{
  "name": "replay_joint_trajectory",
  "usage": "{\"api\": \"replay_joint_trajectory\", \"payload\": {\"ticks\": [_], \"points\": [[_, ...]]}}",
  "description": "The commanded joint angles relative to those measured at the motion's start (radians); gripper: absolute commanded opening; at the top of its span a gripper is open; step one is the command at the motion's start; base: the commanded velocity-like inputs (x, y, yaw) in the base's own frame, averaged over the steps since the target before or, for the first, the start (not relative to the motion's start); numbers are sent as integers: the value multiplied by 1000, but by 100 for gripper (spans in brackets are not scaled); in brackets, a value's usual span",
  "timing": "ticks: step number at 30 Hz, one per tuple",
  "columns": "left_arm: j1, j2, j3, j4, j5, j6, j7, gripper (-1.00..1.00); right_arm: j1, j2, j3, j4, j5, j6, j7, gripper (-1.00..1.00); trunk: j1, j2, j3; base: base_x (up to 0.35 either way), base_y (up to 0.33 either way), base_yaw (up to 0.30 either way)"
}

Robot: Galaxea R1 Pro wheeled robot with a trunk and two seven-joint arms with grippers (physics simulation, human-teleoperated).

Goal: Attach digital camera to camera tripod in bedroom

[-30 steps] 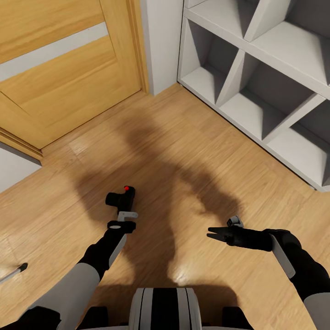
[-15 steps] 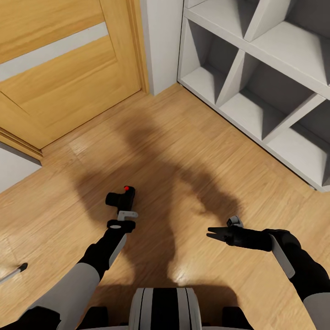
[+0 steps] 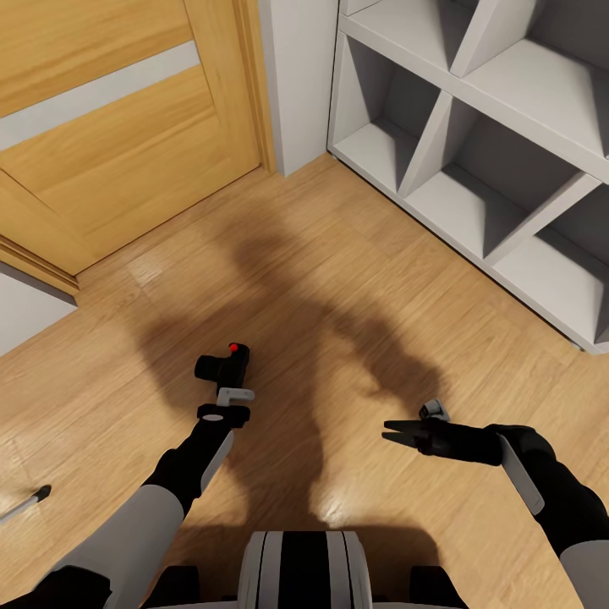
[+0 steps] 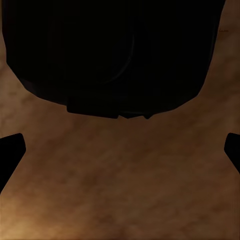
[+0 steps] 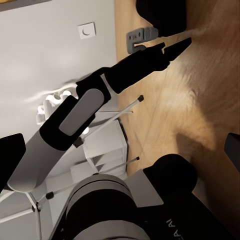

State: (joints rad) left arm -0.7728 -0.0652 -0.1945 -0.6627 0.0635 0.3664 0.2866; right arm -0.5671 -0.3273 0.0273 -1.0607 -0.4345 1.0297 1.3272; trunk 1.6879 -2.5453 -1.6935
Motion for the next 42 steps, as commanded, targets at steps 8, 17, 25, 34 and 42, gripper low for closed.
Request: {"api": "replay_joint_trajectory", "payload": {"ticks": [8,17,25,34,42], "points": [[0,1,-5,-1,6,5,9,100,0,-1,2,7,-1,6,1,100,0,0,-1,0,0,0],[0,1,-5,-4,7,5,14,100,0,-1,2,7,-1,6,1,100,0,0,-1,1,0,0],[0,1,-5,-3,7,5,26,100,0,-1,2,7,-1,5,1,100,0,0,-1,148,0,0],[0,1,-5,-2,7,5,28,100,0,-1,2,7,-1,4,1,100,0,0,-1,92,0,0],[0,1,-5,-2,8,5,28,100,0,-1,2,7,-1,4,1,100,0,0,-1,4,0,0]]}}
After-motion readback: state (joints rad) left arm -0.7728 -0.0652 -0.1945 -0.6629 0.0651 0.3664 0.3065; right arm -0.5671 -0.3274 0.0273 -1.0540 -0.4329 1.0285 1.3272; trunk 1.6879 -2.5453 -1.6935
